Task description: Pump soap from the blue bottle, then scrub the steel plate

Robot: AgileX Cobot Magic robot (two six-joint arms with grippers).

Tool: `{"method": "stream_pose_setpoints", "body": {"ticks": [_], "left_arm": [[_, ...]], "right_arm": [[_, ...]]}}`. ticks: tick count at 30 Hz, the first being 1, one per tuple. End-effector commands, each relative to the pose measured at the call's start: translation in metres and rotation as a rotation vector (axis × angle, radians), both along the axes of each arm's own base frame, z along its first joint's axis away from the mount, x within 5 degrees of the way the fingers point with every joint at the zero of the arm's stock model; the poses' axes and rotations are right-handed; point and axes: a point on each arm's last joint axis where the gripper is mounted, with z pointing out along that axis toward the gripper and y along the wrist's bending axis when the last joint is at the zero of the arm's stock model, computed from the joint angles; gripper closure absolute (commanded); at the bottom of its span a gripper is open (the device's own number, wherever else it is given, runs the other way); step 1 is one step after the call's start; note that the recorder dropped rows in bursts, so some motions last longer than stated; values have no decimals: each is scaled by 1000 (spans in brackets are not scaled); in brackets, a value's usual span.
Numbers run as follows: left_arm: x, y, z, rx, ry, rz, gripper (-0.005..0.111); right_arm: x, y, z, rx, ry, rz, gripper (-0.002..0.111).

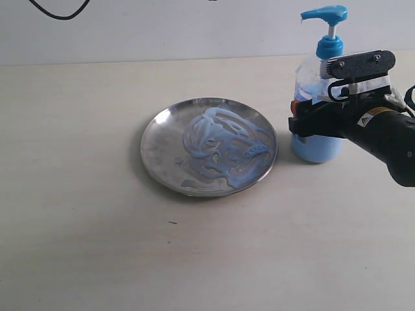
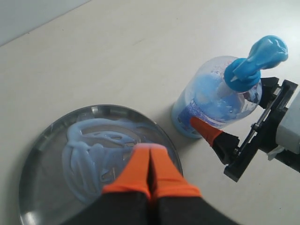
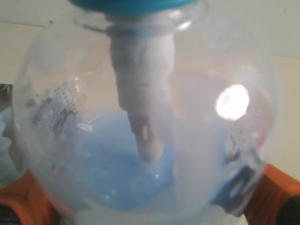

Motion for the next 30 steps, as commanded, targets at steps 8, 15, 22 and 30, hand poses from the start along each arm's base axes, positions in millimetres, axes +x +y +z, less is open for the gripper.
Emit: {"method": "stream_pose_setpoints", "body": {"ticks": [8,15,22,30], "left_arm": [[-1,2,4,-11,-6,11,107],[-1,2,4,-11,-6,11,107],[-2,2,3,0,8,5,107],[-4,3,2,14,26,-2,107]], "right_arm": [[4,0,19,24,-104,-4,19],[2,-4,23,58,-72,-57,13],[-4,-3,30,66,-17,-43,8],[-16,-4,52,62,23,-12,7]]}}
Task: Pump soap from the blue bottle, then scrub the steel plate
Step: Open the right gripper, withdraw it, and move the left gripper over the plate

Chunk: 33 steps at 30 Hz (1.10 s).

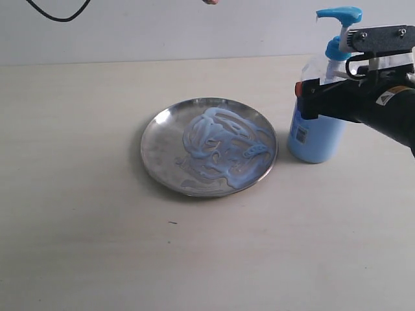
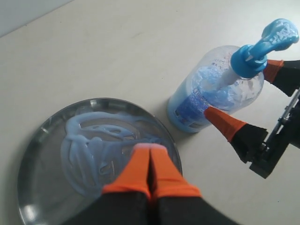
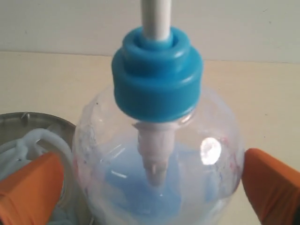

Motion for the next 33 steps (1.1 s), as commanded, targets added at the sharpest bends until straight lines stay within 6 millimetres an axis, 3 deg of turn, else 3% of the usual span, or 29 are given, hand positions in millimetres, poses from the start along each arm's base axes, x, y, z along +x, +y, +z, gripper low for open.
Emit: {"method": "stream_pose_setpoints", "body": {"ticks": [1,11,15,19,24,26,33], "left_arm": [[-3,3,3,5,12,0,107],[-9,5,-1,53,75,-25,107],[-10,6,-2,63,92,-31,107],[-12,4,-8,53,129,-43,107],[-15,4,-35,88,198,-58,107],[-15,3,-44,98,203,-73,107],[-21,-6,-79,58,211,-143,107]], "right_arm": [[-7,-2,16,-14,19,18,7],[-41,-3,48,9,139,99,11],[-56,-2,58,28,194,154,30],[-85,-2,71,6,290,266,72],[-119,-15,93,-101,270,310,103],[-130,-22,100,-128,254,298,108],[-160,-34,116,-102,147,257,108]]}}
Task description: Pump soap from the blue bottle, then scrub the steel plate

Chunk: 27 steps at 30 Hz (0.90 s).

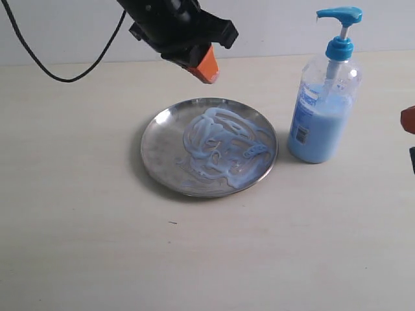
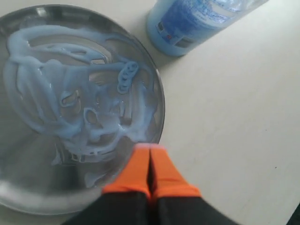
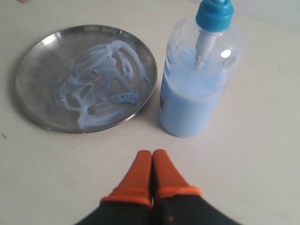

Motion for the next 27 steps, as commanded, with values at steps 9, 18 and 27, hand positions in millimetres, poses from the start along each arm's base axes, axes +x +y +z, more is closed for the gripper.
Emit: {"method": "stream_pose_setpoints", "body": {"ticks": [9,18,27], "left_arm": [[-6,-30,-46,-30,-37,-84,107],[9,-44,-99,-42,13,-40,107],[25,-58,-129,-74,33,3,107]], "right_arm": [[-28,-11,9,48,-129,-20,108],[-36,-13,13,79,-152,-34,108],[-42,-15,17,91,-188,-33,108]]}}
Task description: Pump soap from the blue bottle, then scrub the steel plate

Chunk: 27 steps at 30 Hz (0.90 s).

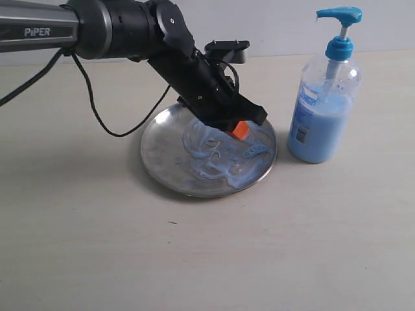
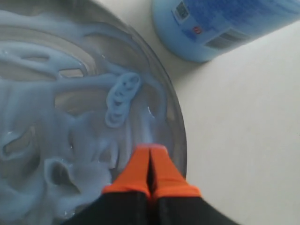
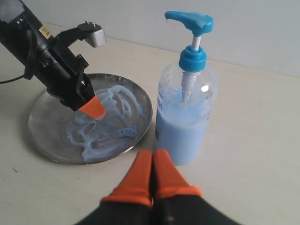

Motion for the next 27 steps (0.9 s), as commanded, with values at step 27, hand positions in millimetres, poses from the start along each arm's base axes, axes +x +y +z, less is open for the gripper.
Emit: {"method": "stream_pose_setpoints", "body": {"ticks": [27], "left_arm": [[15,-42,-45,-102,47,42,107]], "right_arm": [[-5,-2,2,14,-15,-5,108]]}}
